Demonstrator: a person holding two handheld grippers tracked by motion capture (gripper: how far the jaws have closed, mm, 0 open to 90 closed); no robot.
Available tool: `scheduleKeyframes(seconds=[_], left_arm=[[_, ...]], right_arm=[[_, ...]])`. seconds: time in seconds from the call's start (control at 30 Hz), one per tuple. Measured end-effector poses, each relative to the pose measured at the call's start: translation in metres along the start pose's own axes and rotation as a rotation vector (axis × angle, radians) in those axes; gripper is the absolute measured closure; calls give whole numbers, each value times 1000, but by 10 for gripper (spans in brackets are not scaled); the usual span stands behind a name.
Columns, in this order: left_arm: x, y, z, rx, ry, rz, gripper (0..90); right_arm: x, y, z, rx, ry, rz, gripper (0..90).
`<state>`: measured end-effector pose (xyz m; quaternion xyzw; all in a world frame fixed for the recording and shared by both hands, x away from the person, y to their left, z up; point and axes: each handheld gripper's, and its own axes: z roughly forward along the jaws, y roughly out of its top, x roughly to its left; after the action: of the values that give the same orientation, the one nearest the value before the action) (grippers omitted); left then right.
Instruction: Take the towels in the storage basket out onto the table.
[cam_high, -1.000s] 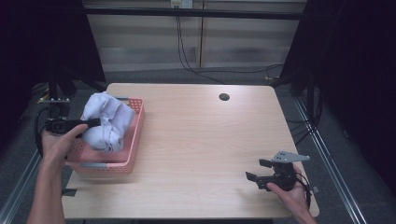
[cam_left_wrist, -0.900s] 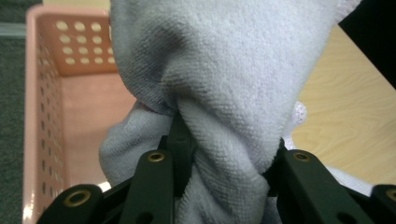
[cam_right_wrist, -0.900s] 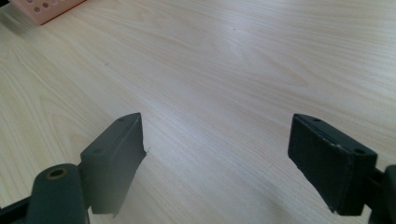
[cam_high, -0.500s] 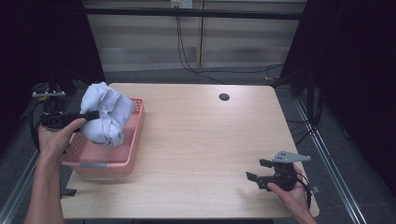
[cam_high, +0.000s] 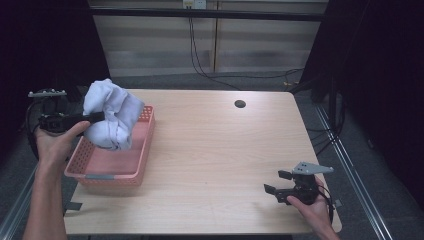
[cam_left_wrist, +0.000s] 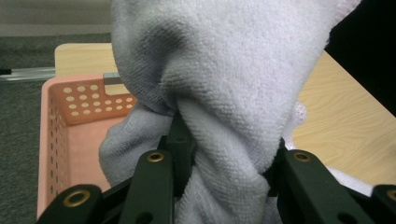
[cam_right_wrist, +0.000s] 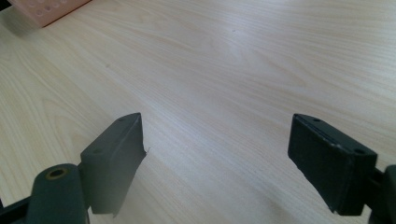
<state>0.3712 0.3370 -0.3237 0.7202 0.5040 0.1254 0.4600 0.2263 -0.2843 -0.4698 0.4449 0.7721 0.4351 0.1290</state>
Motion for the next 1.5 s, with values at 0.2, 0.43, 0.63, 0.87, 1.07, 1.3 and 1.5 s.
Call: scheduleKeyframes(seconds=[0.2,0.43,0.63,0.87,1.07,1.3,1.5], left_arm=[[-14,7,-1,-21,-25,33,664],[-31,19,2,-36,-55,60,664],[-56,21,16,-24,-96,116,663],[-83,33,31,-24,-140,152,661],[-109,34,53,-8,-198,182,661],[-146,31,79,52,-227,239,660],[-177,25,96,60,-298,274,659]], right_arm=[[0,0,0,1,2,1,178],[-1,0,0,-2,4,-1,178],[-1,0,-1,-2,6,-1,178],[-1,0,-1,-1,13,1,178],[-1,0,-2,1,6,2,179],[-3,-1,-3,0,6,8,179],[-2,0,-3,-8,8,2,179]])
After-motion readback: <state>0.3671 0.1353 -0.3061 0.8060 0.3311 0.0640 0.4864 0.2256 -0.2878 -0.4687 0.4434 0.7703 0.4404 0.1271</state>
